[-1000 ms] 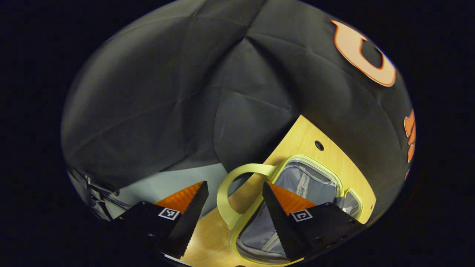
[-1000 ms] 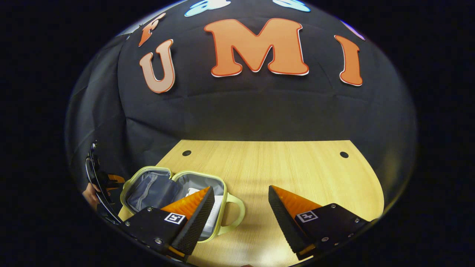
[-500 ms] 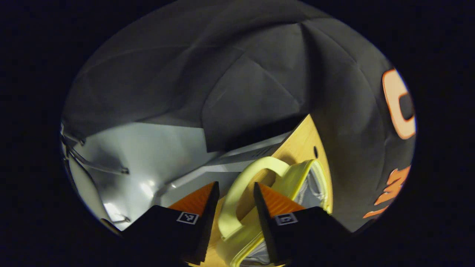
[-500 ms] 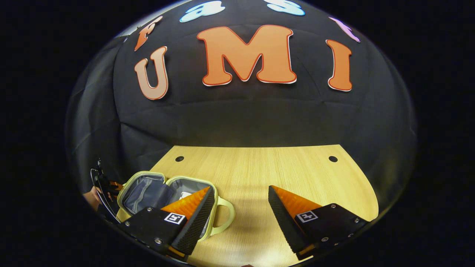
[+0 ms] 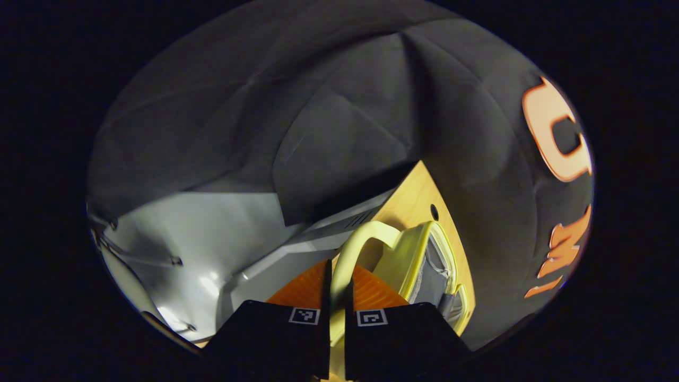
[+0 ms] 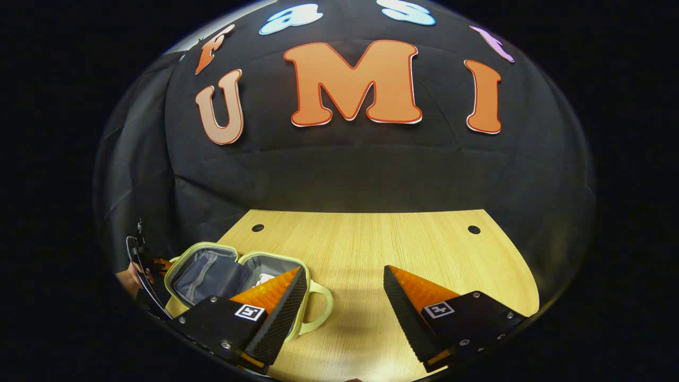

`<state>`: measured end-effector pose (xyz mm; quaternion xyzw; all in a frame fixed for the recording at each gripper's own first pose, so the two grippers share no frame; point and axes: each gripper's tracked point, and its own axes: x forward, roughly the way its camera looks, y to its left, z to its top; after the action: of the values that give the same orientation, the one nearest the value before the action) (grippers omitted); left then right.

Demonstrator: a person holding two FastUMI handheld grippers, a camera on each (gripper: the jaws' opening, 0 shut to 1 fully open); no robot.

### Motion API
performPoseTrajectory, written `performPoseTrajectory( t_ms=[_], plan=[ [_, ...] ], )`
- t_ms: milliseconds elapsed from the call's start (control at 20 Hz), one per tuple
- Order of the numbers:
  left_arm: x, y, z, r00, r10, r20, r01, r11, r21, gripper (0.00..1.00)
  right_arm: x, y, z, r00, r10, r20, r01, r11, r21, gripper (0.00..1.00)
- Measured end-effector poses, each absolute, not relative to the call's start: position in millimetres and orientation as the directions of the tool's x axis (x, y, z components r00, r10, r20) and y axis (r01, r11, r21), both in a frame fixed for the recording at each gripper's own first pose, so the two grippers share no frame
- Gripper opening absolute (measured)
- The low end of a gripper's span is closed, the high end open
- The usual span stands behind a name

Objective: First open the suitcase, pack the skin care products into it, and then close the suitcase.

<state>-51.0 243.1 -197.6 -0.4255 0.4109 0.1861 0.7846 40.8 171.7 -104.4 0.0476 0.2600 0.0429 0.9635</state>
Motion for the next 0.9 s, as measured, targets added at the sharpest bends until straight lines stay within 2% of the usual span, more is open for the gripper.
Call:
performPoseTrajectory(
  t_ms=[550, 900],
  plan=[
    [-19, 195, -47, 0.759, -0.024, -0.651, -0.432, 0.729, -0.53, 0.1, 53, 175, -89, 0.889, 0.158, -0.43, -0.104, 0.984, 0.146, 0.93],
    [6, 121, 33, 0.816, -0.088, -0.571, -0.27, 0.816, -0.512, 0.1, 59, 166, -88, 0.892, 0.182, -0.413, -0.12, 0.978, 0.172, 0.93]
  ],
)
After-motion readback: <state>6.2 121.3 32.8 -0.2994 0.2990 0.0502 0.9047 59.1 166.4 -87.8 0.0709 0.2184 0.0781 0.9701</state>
